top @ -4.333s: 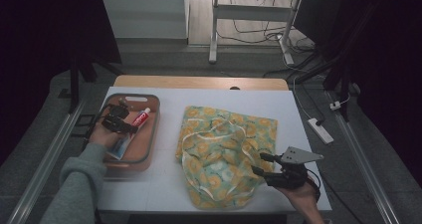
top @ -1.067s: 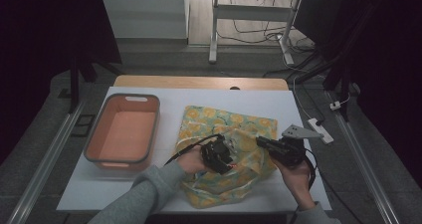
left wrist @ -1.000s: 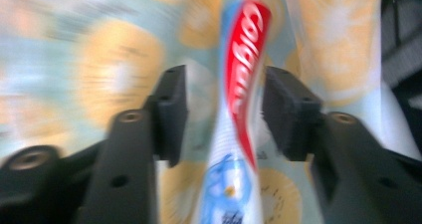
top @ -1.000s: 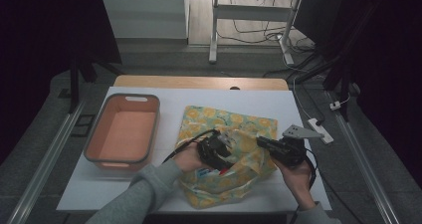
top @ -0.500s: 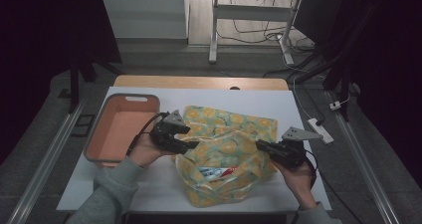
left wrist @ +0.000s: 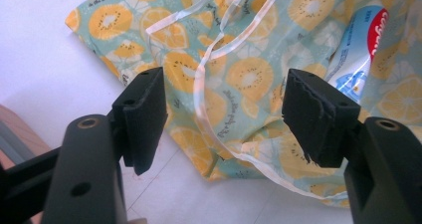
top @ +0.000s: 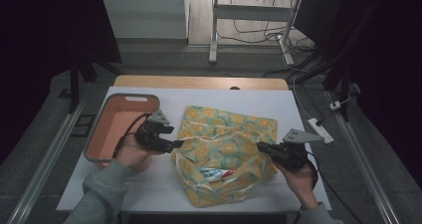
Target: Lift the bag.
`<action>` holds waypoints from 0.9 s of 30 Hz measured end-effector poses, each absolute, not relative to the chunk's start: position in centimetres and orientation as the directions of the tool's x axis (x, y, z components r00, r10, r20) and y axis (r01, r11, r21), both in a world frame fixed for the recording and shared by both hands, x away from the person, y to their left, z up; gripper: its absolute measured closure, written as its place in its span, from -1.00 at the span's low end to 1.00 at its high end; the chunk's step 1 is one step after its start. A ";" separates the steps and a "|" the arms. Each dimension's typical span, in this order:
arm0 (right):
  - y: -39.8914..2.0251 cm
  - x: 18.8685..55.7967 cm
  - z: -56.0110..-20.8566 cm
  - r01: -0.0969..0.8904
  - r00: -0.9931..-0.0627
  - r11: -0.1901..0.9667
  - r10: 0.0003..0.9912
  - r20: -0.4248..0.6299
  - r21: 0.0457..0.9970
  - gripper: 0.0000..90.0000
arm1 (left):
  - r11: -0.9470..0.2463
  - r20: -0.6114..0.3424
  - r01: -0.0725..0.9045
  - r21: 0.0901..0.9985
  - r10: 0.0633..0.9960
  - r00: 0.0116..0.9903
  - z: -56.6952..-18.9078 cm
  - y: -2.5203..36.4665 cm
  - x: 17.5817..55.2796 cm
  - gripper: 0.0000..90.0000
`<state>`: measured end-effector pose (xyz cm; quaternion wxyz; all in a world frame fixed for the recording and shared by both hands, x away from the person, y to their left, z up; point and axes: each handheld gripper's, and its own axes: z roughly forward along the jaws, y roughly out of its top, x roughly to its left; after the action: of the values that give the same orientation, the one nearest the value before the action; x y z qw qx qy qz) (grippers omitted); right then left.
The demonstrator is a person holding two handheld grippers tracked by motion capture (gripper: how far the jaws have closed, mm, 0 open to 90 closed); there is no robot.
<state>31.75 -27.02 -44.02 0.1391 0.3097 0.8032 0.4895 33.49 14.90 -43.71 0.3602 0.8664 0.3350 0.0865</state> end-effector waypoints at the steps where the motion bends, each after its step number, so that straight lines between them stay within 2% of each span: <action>1: -27.0 31.7 -44.0 0.360 -0.770 0.330 0.633 0.078 0.873 0.96 | -0.521 -0.090 0.520 0.677 0.643 0.761 -43.8 14.8 33.6 -0.24; 7: -27.1 31.7 -43.9 0.354 -0.773 0.330 0.630 0.076 0.875 0.96 | -0.552 -0.087 0.547 0.630 0.649 0.756 -44.5 13.4 34.2 -0.25; 12: -27.0 31.7 -44.0 0.354 -0.776 0.332 0.626 0.076 0.874 0.96 | -0.591 -0.058 0.583 0.557 0.672 0.738 -45.7 11.2 35.0 -0.26; 19: -27.3 31.4 -43.6 0.341 -0.781 0.328 0.621 0.071 0.881 0.96 | -0.641 0.029 0.603 0.475 0.696 0.717 -47.6 9.4 34.8 -0.28; 24: -27.6 31.3 -43.6 0.337 -0.786 0.328 0.614 0.072 0.882 0.96 | -0.607 -0.003 0.653 0.453 0.731 0.682 -48.3 9.8 35.2 -0.27; 26: -27.6 31.2 -43.6 0.336 -0.788 0.328 0.612 0.072 0.883 0.96 | -0.606 -0.019 0.663 0.440 0.731 0.682 -48.6 9.7 35.2 -0.18; 27: -27.7 31.2 -43.6 0.335 -0.788 0.329 0.612 0.071 0.883 0.96 | -0.614 -0.015 0.658 0.435 0.726 0.687 -48.6 9.6 35.2 -0.07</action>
<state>31.20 -27.67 -43.62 0.1384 0.2947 0.8034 0.4986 35.18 9.61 -48.61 0.2079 0.8947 0.3869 0.0815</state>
